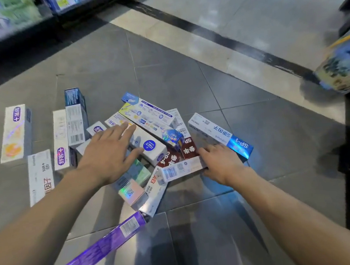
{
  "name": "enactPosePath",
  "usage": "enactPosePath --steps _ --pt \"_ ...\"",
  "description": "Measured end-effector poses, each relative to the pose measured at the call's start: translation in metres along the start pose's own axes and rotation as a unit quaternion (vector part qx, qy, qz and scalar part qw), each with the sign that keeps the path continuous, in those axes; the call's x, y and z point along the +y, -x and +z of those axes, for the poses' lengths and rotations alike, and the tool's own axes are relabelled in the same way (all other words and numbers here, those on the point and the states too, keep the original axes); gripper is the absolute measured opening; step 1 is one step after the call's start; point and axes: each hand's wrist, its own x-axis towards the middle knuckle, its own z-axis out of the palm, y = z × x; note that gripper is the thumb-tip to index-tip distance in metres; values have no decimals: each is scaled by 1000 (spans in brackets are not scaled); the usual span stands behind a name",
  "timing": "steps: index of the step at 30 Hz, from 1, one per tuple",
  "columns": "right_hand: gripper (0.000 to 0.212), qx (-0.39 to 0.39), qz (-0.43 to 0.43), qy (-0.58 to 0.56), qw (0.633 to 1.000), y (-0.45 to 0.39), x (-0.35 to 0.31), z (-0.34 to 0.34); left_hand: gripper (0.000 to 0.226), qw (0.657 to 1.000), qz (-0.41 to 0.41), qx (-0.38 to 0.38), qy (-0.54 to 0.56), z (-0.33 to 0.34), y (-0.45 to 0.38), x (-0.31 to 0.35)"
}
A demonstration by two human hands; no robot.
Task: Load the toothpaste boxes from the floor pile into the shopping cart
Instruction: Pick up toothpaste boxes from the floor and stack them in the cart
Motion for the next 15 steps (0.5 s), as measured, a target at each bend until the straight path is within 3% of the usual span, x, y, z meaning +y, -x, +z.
enactPosePath --steps 7,11,15 --pt "47 6 14 17 1000 5 -7 10 75 1000 3 6 21 9 12 7" --pt "51 -17 11 -91 996 15 -8 8 73 994 -23 44 101 19 23 2" --pt "33 -10 37 -209 977 36 -7 -3 72 980 -24 87 178 28 52 -3"
